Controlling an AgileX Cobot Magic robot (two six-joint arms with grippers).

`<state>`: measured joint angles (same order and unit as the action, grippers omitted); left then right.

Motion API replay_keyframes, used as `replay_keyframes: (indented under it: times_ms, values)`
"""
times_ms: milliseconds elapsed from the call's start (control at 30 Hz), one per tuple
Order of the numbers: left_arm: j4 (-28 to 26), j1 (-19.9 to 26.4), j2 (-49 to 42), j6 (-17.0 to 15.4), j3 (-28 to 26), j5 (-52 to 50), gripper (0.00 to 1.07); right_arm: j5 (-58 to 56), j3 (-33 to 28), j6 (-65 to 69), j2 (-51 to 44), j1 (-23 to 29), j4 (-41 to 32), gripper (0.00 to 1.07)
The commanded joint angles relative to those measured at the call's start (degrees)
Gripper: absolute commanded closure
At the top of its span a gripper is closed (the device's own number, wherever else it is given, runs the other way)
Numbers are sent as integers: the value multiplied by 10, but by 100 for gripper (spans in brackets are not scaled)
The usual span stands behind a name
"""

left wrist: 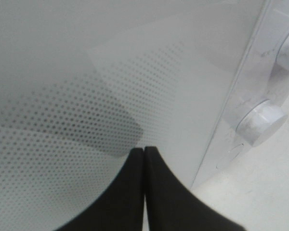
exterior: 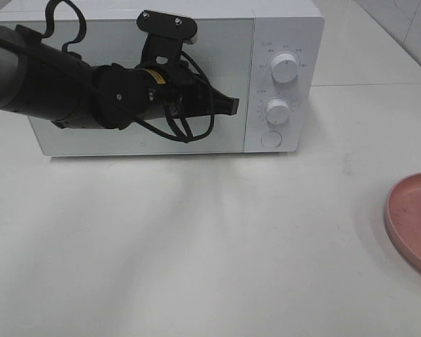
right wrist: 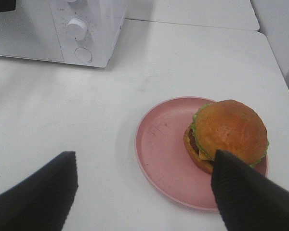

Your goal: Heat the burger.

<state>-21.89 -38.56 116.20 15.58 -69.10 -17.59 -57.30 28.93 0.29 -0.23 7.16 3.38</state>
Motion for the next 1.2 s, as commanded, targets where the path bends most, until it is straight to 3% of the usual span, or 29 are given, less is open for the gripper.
replay_keyframes:
  times_ms: [33, 167, 267, 333, 367, 400, 433, 467, 500, 533, 567, 967, 1100, 1200]
  values:
    - [-25, 27, -9, 9, -13, -45, 107, 4, -2, 6, -15, -5, -1, 32]
    - [-25, 27, -26, 9, 13, -7, 107, 4, -2, 6, -15, -5, -1, 32]
    - [-26, 27, -71, 9, 71, 23, 107, 4, -2, 6, -15, -5, -1, 32]
    - [-27, 27, -84, 9, 80, 41, 100, 4, -2, 6, -15, -5, -1, 32]
    - [-26, 27, -104, 9, 97, 85, 83, 4, -2, 6, -15, -5, -1, 32]
    - [-26, 27, -104, 9, 97, 85, 83, 4, -2, 6, -15, -5, -1, 32]
    - [-26, 27, -114, 9, 103, 114, 67, 4, -2, 6, -15, -5, -1, 32]
    - [-28, 27, -127, 7, 109, 168, 29, 4, -2, 6, -15, -5, -1, 32]
    - [-28, 27, -127, 7, 109, 168, 29, 4, -2, 6, -15, -5, -1, 32]
    - [-28, 27, -140, 7, 110, 232, 12, 4, -2, 6, -15, -5, -1, 32]
    - [-26, 27, -145, 7, 110, 260, 6, 4, -2, 6, -15, -5, -1, 32]
    - [15, 31, -201, 6, 110, 595, 8, 4, -2, 6, -15, -5, -1, 32]
    - [15, 64, -227, -38, 110, 710, 8, 4, -2, 6, -15, -5, -1, 32]
    - [17, 97, -246, -44, 110, 760, 8, 4, -2, 6, -15, -5, -1, 32]
